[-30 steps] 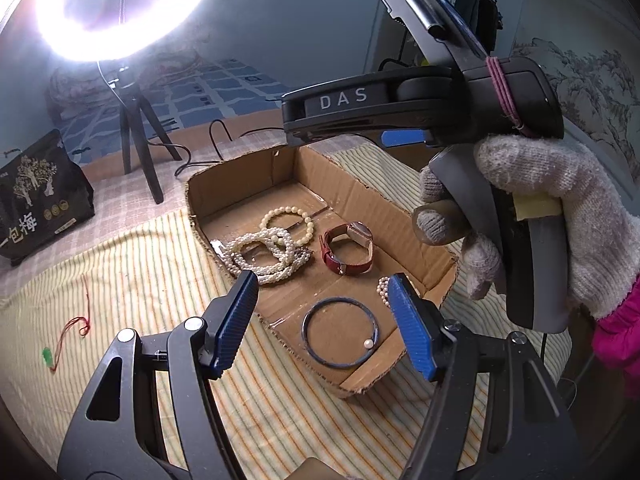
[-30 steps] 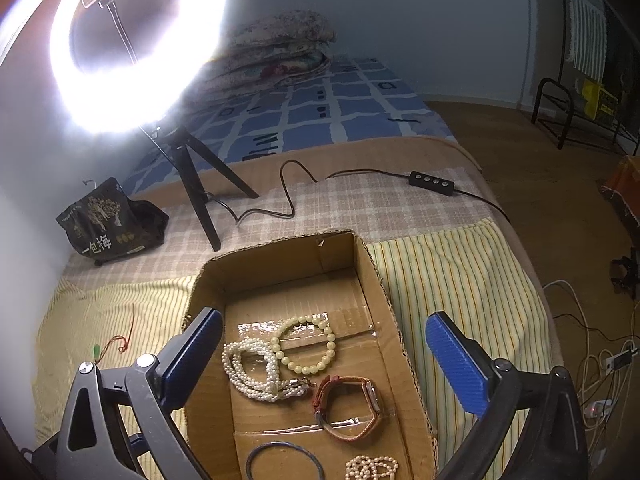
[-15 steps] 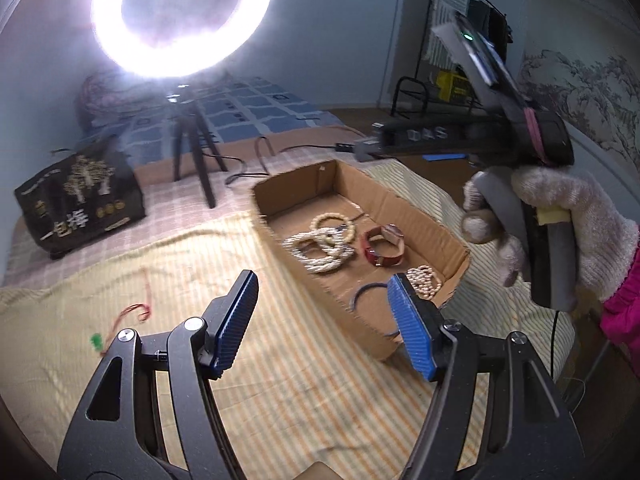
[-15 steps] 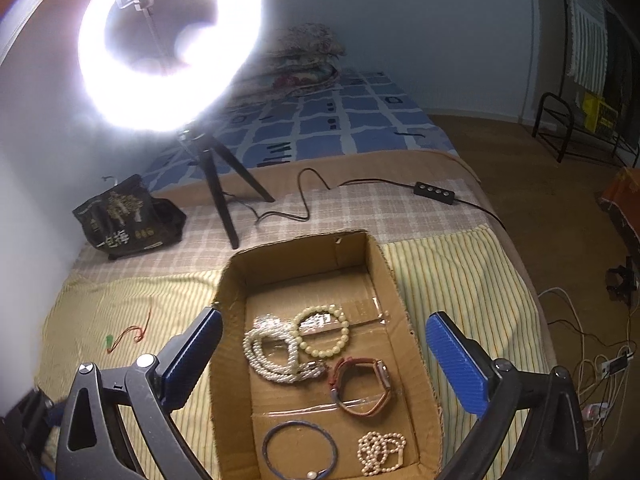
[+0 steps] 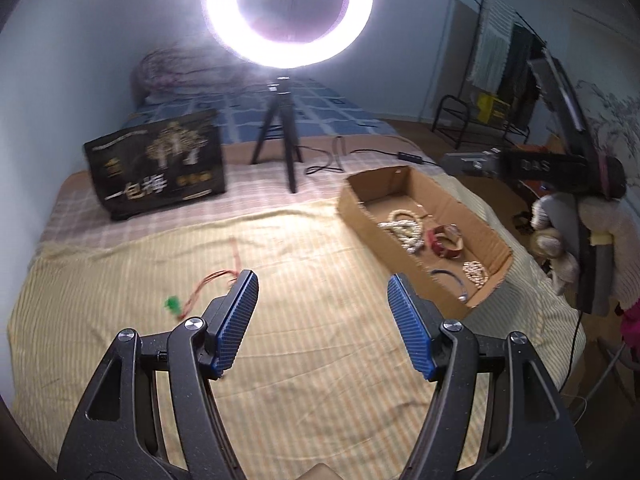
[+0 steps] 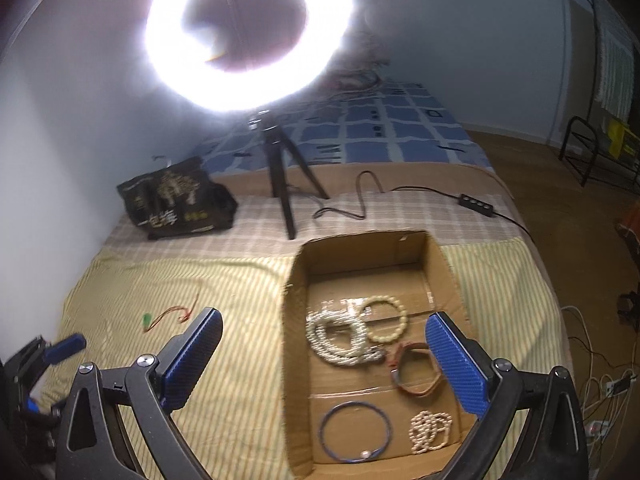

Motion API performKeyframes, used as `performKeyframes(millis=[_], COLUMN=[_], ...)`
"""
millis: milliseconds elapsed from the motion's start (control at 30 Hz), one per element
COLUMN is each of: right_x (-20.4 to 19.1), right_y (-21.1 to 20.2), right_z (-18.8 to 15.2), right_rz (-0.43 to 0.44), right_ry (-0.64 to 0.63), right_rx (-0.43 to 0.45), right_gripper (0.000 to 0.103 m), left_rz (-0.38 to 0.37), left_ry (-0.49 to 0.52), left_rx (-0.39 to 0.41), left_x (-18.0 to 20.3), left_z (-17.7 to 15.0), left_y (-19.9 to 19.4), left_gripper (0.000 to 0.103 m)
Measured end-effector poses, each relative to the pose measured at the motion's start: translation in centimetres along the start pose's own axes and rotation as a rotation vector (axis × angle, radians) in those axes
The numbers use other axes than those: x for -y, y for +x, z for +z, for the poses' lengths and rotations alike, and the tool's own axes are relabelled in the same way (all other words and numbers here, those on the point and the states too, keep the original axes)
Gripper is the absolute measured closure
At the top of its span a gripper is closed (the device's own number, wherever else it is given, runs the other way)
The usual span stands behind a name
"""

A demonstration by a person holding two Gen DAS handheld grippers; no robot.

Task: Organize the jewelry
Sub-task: 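Move the left gripper to the green jade pendant on the sheet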

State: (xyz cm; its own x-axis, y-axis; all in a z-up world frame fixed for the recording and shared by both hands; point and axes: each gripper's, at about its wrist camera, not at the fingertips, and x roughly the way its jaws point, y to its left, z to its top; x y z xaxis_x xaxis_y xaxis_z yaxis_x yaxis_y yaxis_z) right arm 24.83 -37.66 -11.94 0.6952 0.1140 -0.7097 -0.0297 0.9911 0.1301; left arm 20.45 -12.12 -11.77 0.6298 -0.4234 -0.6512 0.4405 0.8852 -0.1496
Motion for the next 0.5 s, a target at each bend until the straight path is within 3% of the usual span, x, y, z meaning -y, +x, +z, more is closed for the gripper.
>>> performKeyframes(millis=[433,500], right_x=[-8.7,-9.9], right_y=[1.3,1.6], right_z=[-3.3,-4.0], right_rz=[0.129,0.144], right_ry=[-0.162,-0.188], right_rx=[-0.033,-0.031], right_gripper=[0.002,0.002], left_rz=[0.101,0.116], left_ry=[-0.117,-0.133], left_rx=[-0.046,-0.059], left_x=[-8.0,-9.2], left_z=[-1.8,-2.1], left_y=[-0.1,0.3], left_gripper=[0.034,0.039])
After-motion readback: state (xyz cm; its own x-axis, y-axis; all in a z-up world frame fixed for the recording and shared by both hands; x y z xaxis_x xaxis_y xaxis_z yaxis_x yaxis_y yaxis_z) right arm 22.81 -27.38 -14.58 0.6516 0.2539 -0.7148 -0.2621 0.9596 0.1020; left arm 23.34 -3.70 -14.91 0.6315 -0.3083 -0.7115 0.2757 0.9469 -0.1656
